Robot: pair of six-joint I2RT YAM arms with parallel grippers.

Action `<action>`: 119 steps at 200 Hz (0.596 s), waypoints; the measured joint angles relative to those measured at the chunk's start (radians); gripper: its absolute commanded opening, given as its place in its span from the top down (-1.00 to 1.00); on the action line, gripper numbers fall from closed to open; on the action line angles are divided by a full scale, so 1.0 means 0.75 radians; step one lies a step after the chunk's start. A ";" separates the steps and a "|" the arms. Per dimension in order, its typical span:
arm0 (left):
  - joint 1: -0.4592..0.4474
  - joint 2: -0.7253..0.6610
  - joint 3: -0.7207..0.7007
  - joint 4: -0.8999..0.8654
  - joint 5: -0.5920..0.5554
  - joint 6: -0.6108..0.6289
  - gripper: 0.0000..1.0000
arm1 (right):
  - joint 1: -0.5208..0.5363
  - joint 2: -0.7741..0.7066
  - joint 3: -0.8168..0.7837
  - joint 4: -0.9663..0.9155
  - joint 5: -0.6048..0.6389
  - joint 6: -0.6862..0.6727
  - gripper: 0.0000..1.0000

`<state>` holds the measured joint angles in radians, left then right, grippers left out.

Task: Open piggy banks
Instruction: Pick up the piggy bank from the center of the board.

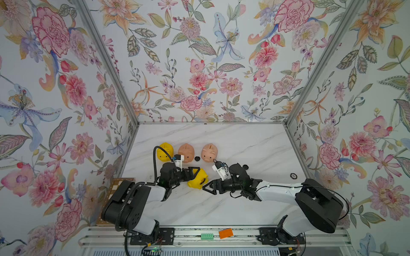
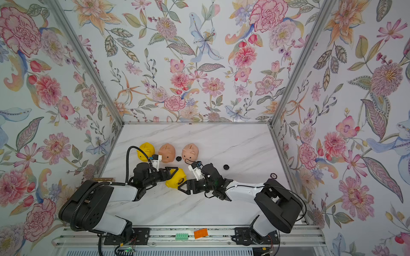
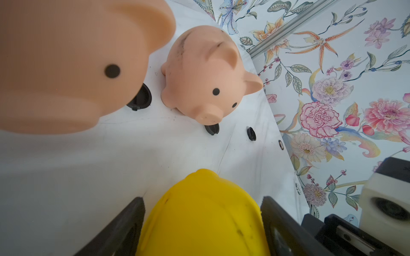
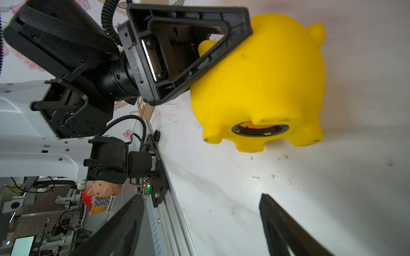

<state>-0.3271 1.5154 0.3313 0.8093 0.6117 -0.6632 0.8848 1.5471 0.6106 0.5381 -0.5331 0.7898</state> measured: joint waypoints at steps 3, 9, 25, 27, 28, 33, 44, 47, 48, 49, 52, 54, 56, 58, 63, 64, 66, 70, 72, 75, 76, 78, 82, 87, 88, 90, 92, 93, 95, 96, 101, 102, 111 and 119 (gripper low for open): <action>0.000 0.000 0.000 0.000 0.004 0.000 -0.68 | 0.005 0.012 -0.003 0.028 0.006 0.011 -0.73; 0.002 0.000 0.000 0.001 0.006 0.000 -0.68 | 0.015 0.043 -0.010 0.101 0.020 0.052 -0.74; 0.002 0.000 -0.005 0.006 0.009 0.001 -0.68 | 0.027 0.122 -0.032 0.278 0.059 0.151 -0.74; 0.002 0.000 -0.006 0.007 0.010 0.001 -0.68 | 0.030 0.133 -0.035 0.299 0.064 0.165 -0.74; 0.002 -0.001 -0.005 0.007 0.010 0.001 -0.68 | 0.030 0.136 -0.036 0.306 0.066 0.167 -0.74; 0.002 -0.001 -0.005 0.008 0.010 0.001 -0.68 | 0.032 0.159 -0.043 0.355 0.079 0.193 -0.74; 0.002 0.000 -0.005 0.009 0.013 0.001 -0.69 | 0.033 0.201 -0.051 0.428 0.107 0.234 -0.74; 0.002 0.000 -0.005 0.009 0.013 0.001 -0.68 | 0.033 0.214 -0.051 0.449 0.112 0.250 -0.74; 0.003 0.000 -0.005 0.009 0.013 0.001 -0.68 | 0.033 0.217 -0.051 0.453 0.115 0.252 -0.74; 0.002 0.000 -0.005 0.009 0.013 0.001 -0.68 | 0.033 0.219 -0.051 0.457 0.116 0.252 -0.74; 0.002 0.000 -0.005 0.009 0.013 0.001 -0.68 | 0.033 0.230 -0.051 0.476 0.126 0.261 -0.74; 0.002 0.000 -0.005 0.009 0.013 0.001 -0.68 | 0.033 0.238 -0.051 0.489 0.130 0.270 -0.73; 0.003 0.000 -0.005 0.009 0.013 0.001 -0.68 | 0.033 0.244 -0.051 0.498 0.134 0.272 -0.73; 0.003 0.000 -0.005 0.009 0.013 0.001 -0.68 | 0.033 0.251 -0.051 0.511 0.138 0.280 -0.73; 0.003 0.000 -0.005 0.009 0.013 0.001 -0.68 | 0.033 0.266 -0.051 0.539 0.146 0.292 -0.73; 0.003 0.000 -0.005 0.009 0.013 0.001 -0.68 | 0.033 0.268 -0.051 0.544 0.149 0.293 -0.73; 0.003 0.000 -0.005 0.009 0.013 0.001 -0.68 | 0.033 0.273 -0.051 0.557 0.152 0.300 -0.73; 0.002 0.000 -0.005 0.009 0.013 0.001 -0.68 | 0.033 0.285 -0.051 0.579 0.162 0.308 -0.72; 0.003 0.000 -0.005 0.009 0.013 0.001 -0.68 | 0.033 0.290 -0.051 0.591 0.165 0.313 -0.72; 0.002 0.000 -0.005 0.009 0.013 0.001 -0.68 | 0.033 0.298 -0.051 0.606 0.169 0.318 -0.72; 0.003 0.000 -0.005 0.009 0.013 0.001 -0.69 | 0.033 0.300 -0.051 0.608 0.170 0.320 -0.72; 0.002 0.000 -0.005 0.009 0.013 0.001 -0.68 | 0.033 0.305 -0.051 0.618 0.173 0.322 -0.71; 0.003 0.000 -0.005 0.009 0.013 0.001 -0.68 | 0.033 0.315 -0.051 0.637 0.177 0.331 -0.71; 0.003 0.000 -0.005 0.009 0.013 0.001 -0.68 | 0.033 0.328 -0.050 0.655 0.181 0.339 -0.71; 0.003 0.000 -0.005 0.009 0.013 0.001 -0.68 | 0.033 0.331 -0.050 0.661 0.183 0.342 -0.71; 0.003 0.000 -0.005 0.009 0.013 0.001 -0.68 | 0.033 0.335 -0.050 0.666 0.187 0.344 -0.70; 0.003 0.000 -0.005 0.009 0.013 0.001 -0.68 | 0.033 0.339 -0.049 0.670 0.188 0.346 -0.70; 0.003 0.000 -0.005 0.009 0.013 0.001 -0.68 | 0.033 0.342 -0.049 0.674 0.189 0.350 -0.70; 0.003 0.000 -0.005 0.009 0.013 0.001 -0.68 | 0.033 0.347 -0.048 0.680 0.189 0.354 -0.70; 0.003 0.000 -0.005 0.009 0.013 0.001 -0.68 | 0.033 0.348 -0.048 0.682 0.189 0.355 -0.69; 0.003 0.000 -0.005 0.009 0.013 0.001 -0.68 | 0.033 0.360 -0.046 0.700 0.194 0.362 -0.69; 0.003 0.000 -0.005 0.009 0.014 0.001 -0.68 | 0.033 0.364 -0.046 0.704 0.194 0.365 -0.69; 0.003 0.000 -0.005 0.009 0.014 0.001 -0.68 | 0.033 0.387 -0.039 0.730 0.199 0.377 -0.68; 0.003 0.000 -0.005 0.009 0.014 0.001 -0.68 | 0.033 0.409 -0.031 0.753 0.201 0.392 -0.67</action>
<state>-0.3252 1.5154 0.3275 0.8162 0.6220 -0.6628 0.9096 1.8542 0.5873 1.1027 -0.3824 1.0836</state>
